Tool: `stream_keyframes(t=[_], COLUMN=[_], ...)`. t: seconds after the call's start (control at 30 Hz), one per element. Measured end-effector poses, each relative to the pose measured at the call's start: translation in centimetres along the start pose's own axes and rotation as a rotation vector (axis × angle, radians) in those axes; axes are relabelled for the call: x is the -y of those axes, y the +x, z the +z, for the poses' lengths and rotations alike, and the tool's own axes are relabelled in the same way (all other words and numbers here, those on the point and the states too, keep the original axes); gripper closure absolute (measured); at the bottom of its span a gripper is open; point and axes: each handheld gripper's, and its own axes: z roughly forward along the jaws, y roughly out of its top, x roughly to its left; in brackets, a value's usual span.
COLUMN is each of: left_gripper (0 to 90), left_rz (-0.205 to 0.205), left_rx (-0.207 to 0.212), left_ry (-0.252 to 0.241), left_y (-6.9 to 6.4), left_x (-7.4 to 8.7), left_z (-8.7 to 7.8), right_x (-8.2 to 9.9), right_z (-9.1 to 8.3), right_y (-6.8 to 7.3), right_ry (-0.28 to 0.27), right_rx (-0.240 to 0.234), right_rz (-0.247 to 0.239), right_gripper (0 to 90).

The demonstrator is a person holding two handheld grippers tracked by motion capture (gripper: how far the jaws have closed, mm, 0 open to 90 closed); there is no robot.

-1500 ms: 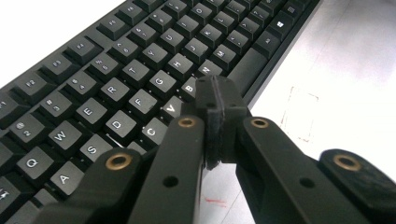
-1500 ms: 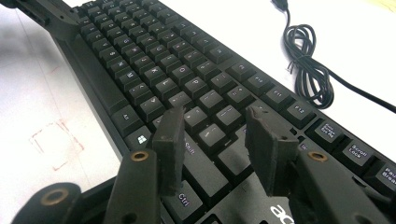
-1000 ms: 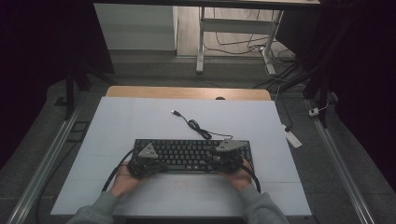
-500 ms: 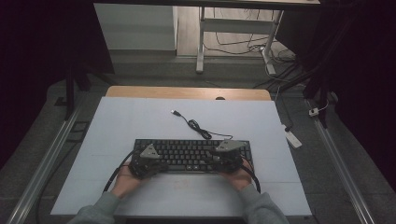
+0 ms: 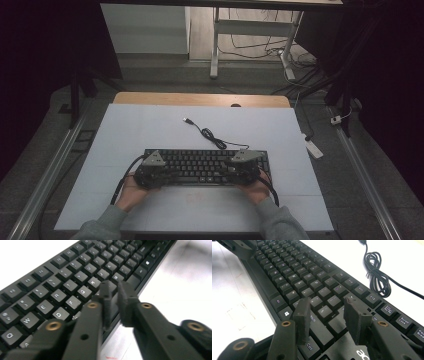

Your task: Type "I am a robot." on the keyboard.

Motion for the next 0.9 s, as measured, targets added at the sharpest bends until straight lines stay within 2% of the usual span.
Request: stream_keyframes(t=[0.17, 0.33, 0.53, 0.9], left_gripper=[56.1, 47.8, 44.5, 45.9], left_rz=[-0.033, -0.059, -0.075, -0.105], left_rx=[-0.042, -0.069, -0.099, -0.142], left_ry=[-0.031, -0.045, -0.051, -0.062], left_y=[0.3, 0.8, 1.3, 2.2], left_x=[-0.1, -0.1, -0.1, 0.2], left_z=[-0.8, -1.3, -1.8, -2.5], right_x=[0.0, 0.0, 0.0, 0.0], right_z=[0.1, 0.1, 0.1, 0.1], right_y=[0.1, 0.0, 0.0, 0.0], right_ry=[0.001, 0.005, 0.008, 0.01], right_rx=[-0.002, 0.0, 0.002, 0.003], right_rz=[-0.003, -0.006, -0.007, -0.009], right_gripper=[57.0, 56.7, 56.5, 56.4])
